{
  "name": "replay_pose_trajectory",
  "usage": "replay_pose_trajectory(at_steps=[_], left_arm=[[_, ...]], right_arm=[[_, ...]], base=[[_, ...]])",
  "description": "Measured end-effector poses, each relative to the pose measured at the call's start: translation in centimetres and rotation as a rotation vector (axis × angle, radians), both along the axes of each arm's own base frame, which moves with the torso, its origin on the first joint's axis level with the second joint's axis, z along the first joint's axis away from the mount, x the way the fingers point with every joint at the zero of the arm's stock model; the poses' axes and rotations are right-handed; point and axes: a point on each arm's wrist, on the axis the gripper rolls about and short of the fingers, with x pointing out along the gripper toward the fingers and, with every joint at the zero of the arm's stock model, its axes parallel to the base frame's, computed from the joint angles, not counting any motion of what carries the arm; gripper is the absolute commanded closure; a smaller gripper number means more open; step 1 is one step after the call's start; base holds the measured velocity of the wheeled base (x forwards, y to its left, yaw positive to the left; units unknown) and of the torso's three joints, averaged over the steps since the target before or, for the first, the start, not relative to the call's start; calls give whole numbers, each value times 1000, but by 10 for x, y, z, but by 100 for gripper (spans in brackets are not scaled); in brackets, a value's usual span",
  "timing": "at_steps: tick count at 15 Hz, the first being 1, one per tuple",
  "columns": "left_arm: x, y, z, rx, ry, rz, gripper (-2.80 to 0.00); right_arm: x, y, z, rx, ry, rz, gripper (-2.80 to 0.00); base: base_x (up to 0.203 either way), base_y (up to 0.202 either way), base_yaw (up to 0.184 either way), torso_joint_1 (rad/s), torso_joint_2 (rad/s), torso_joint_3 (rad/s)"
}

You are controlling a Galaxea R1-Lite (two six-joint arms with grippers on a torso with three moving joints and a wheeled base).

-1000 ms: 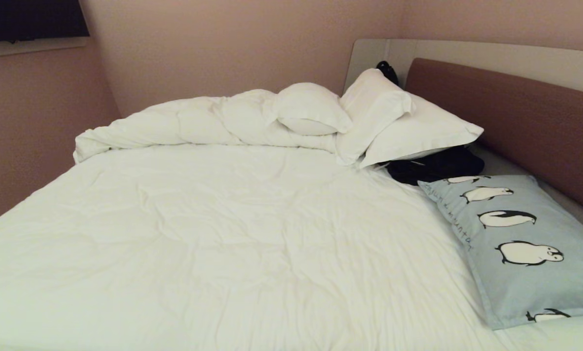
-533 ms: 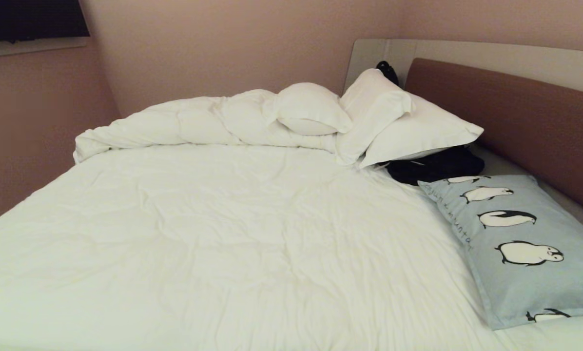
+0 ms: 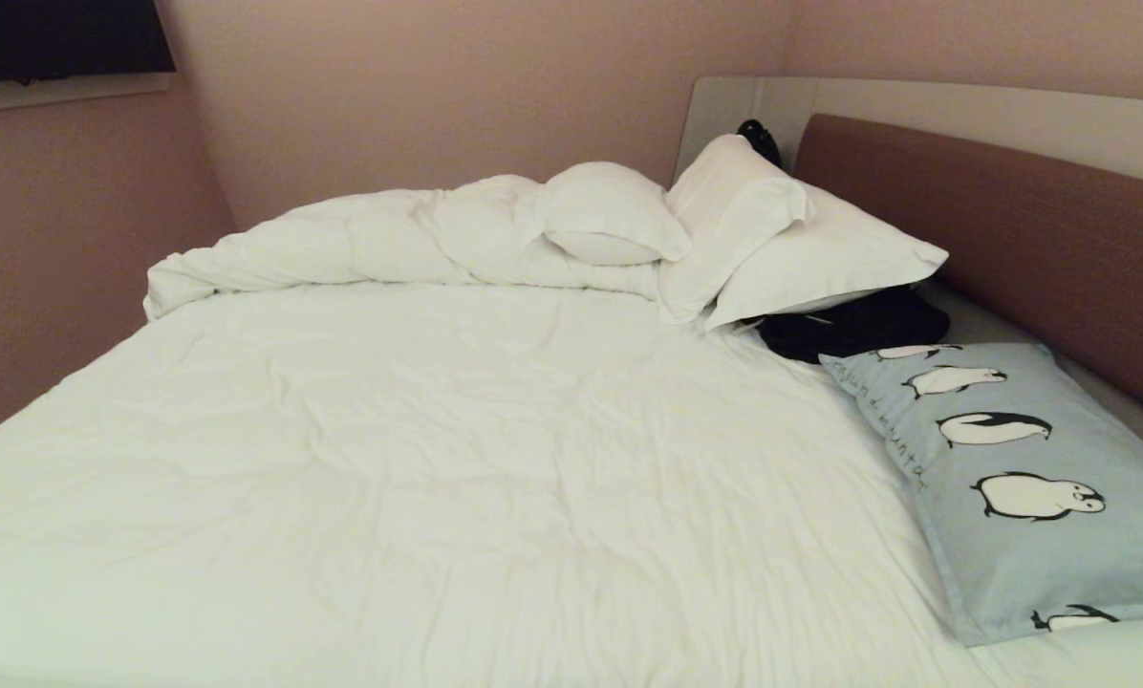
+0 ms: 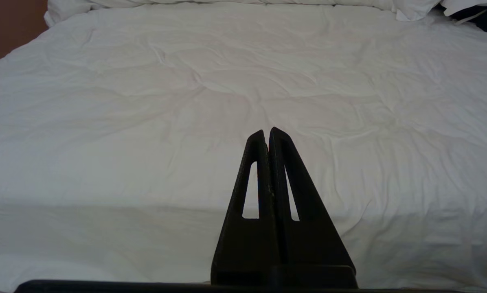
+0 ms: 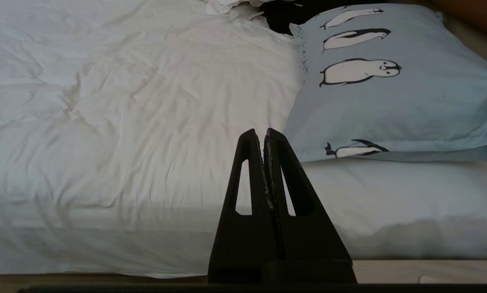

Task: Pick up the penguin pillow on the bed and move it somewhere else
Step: Pick up the pillow

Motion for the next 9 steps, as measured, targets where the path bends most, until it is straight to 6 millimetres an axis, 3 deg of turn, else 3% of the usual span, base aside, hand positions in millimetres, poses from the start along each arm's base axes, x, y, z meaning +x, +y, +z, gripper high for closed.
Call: replay_pose_trajectory(at_steps=[9], left_arm=[[0,0,0,0,0,0,0]], right_arm=[[-1,0,1,-10,5,-5,0]], base=[[0,0,0,0,0,0]])
